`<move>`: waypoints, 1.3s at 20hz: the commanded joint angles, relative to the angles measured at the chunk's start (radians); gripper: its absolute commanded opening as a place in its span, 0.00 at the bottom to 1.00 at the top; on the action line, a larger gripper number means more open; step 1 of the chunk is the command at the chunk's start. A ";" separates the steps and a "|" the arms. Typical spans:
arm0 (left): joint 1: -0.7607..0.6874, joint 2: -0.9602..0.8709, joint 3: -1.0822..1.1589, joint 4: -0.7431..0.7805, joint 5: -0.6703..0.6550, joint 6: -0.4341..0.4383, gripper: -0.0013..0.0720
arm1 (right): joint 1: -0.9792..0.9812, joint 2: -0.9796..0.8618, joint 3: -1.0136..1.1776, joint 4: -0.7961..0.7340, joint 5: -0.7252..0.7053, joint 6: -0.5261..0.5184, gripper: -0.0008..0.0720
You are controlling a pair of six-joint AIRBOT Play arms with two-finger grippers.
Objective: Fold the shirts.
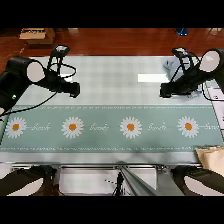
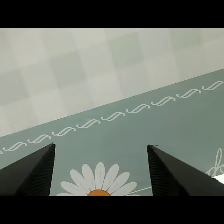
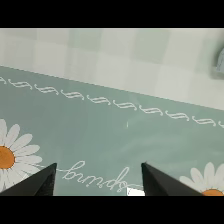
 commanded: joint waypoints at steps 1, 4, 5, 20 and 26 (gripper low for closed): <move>0.000 0.000 0.001 0.000 0.000 0.000 0.99 | 0.001 0.000 0.000 0.000 0.000 0.000 0.83; 0.000 0.000 0.001 0.000 0.000 0.000 0.99 | 0.001 0.000 0.001 0.000 0.000 0.000 0.83; 0.000 0.000 0.001 0.000 0.000 0.000 0.99 | 0.001 0.000 0.001 0.000 0.000 0.000 0.83; 0.000 -0.013 0.001 0.000 0.011 0.000 0.99 | 0.001 0.000 0.000 -0.008 -0.236 0.007 0.83; 0.002 -0.022 0.001 0.005 0.066 0.000 0.99 | -0.035 -0.013 0.001 -0.619 -0.612 0.322 0.81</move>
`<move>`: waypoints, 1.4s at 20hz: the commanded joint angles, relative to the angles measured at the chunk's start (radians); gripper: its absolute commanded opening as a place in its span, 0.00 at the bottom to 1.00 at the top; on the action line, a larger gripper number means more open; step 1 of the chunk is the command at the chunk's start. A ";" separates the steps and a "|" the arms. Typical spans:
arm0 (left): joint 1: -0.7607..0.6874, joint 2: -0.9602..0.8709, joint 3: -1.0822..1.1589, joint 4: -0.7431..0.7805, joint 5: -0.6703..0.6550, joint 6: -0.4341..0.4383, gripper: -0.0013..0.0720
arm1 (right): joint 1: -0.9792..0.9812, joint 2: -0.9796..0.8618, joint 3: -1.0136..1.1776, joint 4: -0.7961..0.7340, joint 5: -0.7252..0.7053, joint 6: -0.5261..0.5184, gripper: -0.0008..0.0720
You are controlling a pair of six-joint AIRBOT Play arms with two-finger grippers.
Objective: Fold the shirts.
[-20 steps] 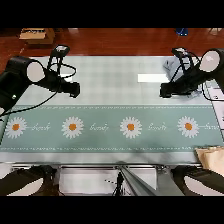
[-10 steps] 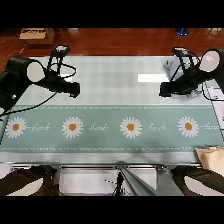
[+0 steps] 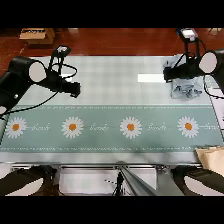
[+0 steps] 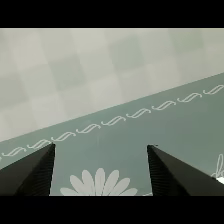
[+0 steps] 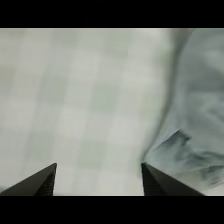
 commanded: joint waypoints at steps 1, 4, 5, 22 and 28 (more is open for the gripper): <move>0.002 -0.009 0.001 0.005 0.060 0.000 0.99 | -0.070 -0.024 0.001 -0.385 -0.225 0.285 0.81; 0.002 -0.011 0.001 0.004 0.067 0.000 0.99 | -0.230 -0.111 0.001 -0.293 -0.221 0.288 0.82; 0.002 -0.011 0.001 0.004 0.066 0.000 0.99 | -0.274 -0.144 0.001 -0.241 -0.219 0.260 0.82; 0.000 -0.009 0.009 0.000 0.050 0.000 0.99 | -0.380 -0.414 0.001 0.358 -0.365 -0.009 0.05; 0.000 -0.007 0.332 0.001 -0.128 0.012 0.99 | -0.293 0.122 0.001 0.423 -0.327 -0.224 0.05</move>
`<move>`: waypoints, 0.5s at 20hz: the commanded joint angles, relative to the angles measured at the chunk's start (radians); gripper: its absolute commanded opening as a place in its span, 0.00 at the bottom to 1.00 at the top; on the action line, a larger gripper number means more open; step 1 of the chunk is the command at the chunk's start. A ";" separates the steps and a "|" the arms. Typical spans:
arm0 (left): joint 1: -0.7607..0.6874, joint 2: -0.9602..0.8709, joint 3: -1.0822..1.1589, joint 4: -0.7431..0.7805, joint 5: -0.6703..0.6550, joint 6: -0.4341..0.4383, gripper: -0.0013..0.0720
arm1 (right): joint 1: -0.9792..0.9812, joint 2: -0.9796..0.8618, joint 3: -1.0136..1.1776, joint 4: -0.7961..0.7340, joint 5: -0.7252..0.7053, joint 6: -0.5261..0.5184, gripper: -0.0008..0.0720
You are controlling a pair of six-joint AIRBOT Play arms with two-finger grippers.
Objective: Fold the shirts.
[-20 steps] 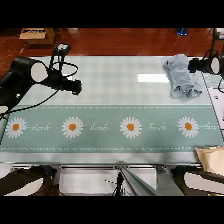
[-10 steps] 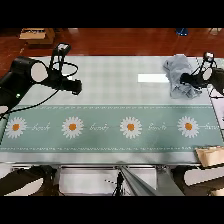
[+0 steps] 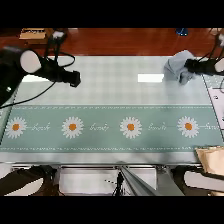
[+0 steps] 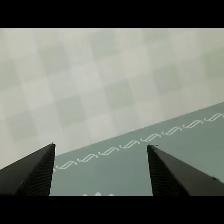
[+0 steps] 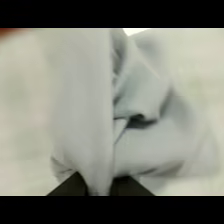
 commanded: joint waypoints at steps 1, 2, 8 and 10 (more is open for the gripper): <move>0.000 0.005 0.227 0.001 -0.142 0.009 0.99 | 0.081 0.347 0.001 0.049 0.009 -0.113 0.05; 0.000 0.011 0.308 0.001 -0.195 0.010 0.99 | 0.114 0.441 0.001 0.049 0.011 -0.120 0.05; 0.000 0.150 0.512 0.001 -0.355 0.007 0.99 | 0.277 0.762 0.001 0.088 0.224 -0.036 0.05; 0.000 0.191 0.512 0.001 -0.405 0.005 0.99 | 0.327 0.745 0.001 0.159 0.368 -0.037 0.05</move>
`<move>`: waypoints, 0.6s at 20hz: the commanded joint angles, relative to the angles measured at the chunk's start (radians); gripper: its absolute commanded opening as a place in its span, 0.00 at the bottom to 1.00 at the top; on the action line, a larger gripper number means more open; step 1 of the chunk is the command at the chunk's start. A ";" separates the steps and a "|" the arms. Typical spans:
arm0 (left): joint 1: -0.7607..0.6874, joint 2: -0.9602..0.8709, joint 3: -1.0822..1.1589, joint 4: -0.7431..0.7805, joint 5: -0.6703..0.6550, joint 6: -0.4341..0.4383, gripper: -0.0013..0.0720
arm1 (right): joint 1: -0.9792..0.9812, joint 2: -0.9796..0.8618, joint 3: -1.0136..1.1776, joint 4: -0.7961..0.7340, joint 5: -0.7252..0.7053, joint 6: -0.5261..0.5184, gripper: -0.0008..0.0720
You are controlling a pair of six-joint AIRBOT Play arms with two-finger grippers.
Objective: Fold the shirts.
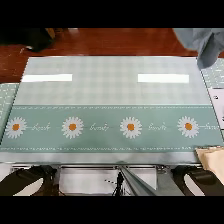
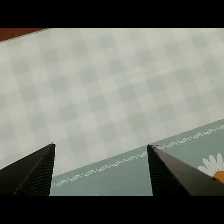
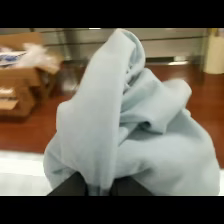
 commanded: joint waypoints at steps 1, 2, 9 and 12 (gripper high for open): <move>0.000 0.068 0.038 0.001 -0.117 -0.013 0.99 | 0.106 0.028 0.000 0.110 0.250 0.019 0.05; 0.000 0.071 0.037 0.000 -0.145 -0.020 0.99 | 0.151 -0.007 -0.001 0.134 0.303 0.019 0.05; 0.000 0.070 -0.117 0.001 -0.175 -0.021 0.99 | 0.603 -0.401 -0.002 -0.055 0.284 0.020 0.05; 0.000 0.070 -0.276 0.000 -0.171 -0.021 0.99 | 0.661 -0.578 -0.002 -0.145 0.311 0.021 0.05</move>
